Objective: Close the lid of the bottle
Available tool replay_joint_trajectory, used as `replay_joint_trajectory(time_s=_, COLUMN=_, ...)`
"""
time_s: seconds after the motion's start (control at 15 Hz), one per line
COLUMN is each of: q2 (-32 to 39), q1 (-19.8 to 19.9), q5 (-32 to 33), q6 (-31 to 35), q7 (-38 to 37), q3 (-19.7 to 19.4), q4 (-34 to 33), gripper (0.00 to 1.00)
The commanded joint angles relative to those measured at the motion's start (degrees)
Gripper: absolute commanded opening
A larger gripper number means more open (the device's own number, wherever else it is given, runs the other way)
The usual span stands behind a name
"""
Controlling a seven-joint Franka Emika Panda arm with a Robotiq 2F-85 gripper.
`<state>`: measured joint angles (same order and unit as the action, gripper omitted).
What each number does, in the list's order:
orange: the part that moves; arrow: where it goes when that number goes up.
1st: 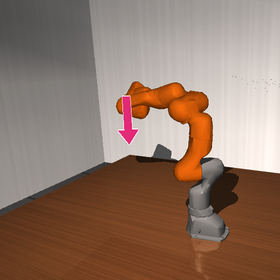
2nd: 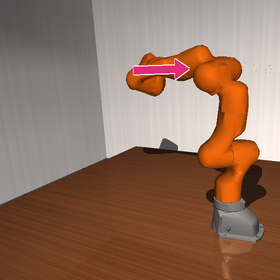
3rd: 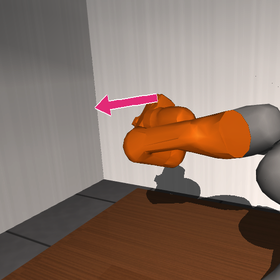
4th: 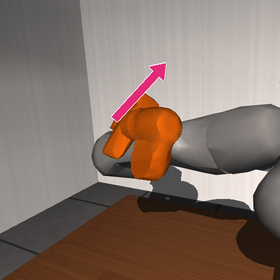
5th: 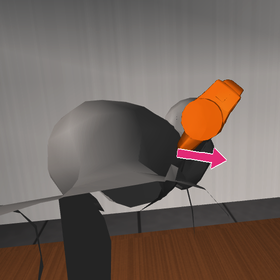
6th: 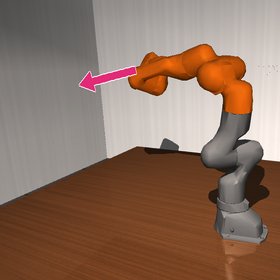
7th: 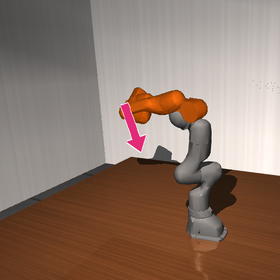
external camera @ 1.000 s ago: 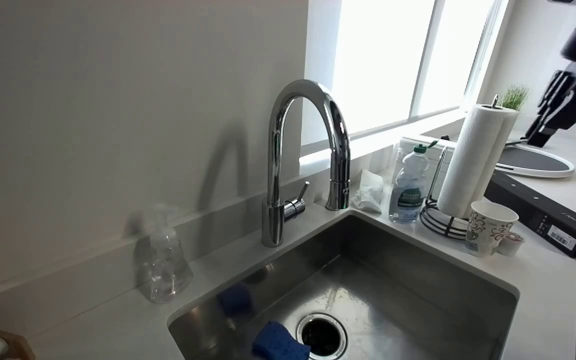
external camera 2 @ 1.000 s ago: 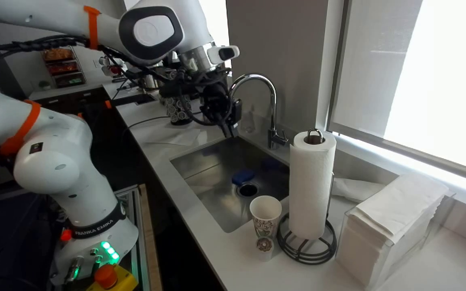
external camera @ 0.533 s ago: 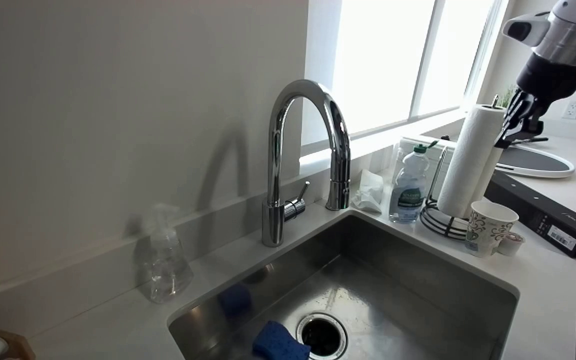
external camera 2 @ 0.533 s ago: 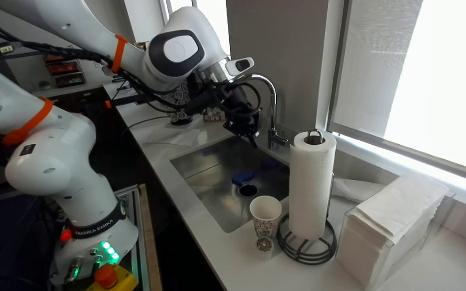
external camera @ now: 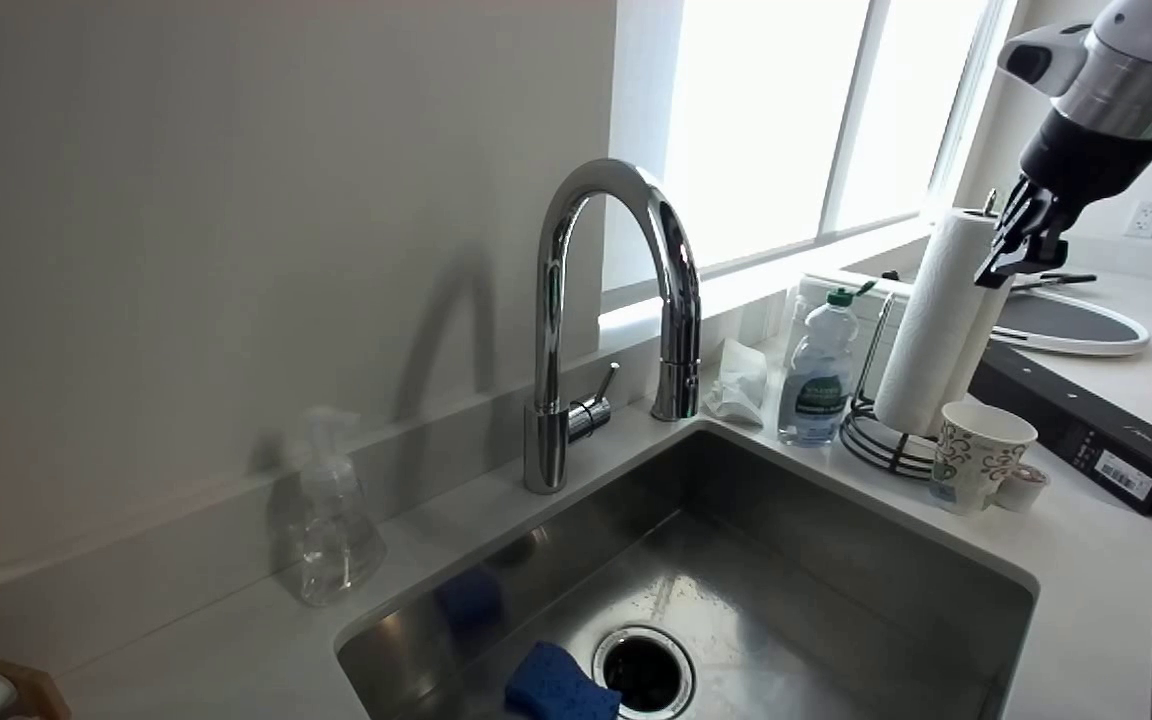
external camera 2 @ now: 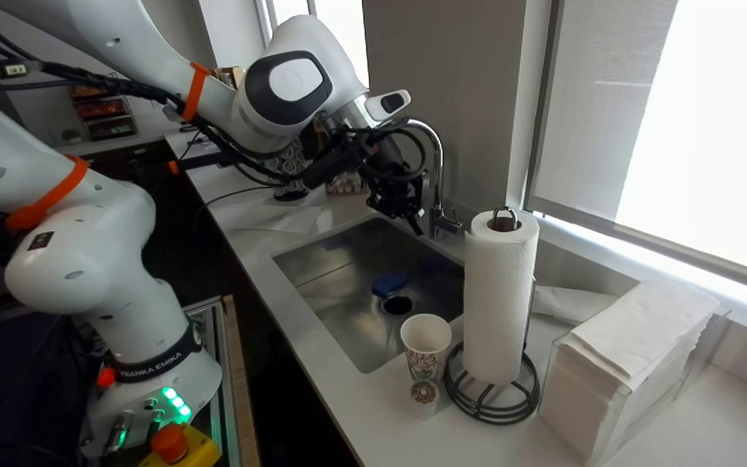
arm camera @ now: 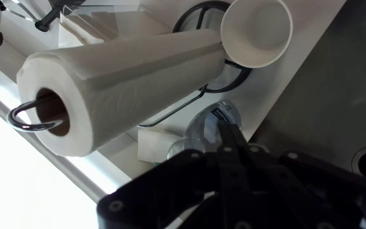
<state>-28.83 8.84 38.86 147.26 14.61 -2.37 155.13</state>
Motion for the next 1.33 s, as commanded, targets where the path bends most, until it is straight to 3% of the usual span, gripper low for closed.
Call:
replay_joint_trajectory(time_s=0.0, q2=1.52, q1=0.17, q5=1.07, q6=2.24, q7=-1.41, q3=-0.55, q4=-0.68, gripper=0.0)
replay_joint_trajectory(time_s=0.27, q2=5.38, q1=3.83, q5=9.69, q6=2.55, q7=-5.94, q3=2.23, q4=-4.08, gripper=0.0)
replay_joint_trajectory(time_s=0.87, q2=16.22, q1=3.27, q5=27.74, q6=1.74, q7=-22.28, q3=1.44, q4=-10.74, gripper=0.0)
replay_joint_trajectory(time_s=1.27, q2=22.59, q1=1.25, q5=30.36, q6=2.93, q7=-32.01, q3=-0.34, q4=-14.21, gripper=0.0)
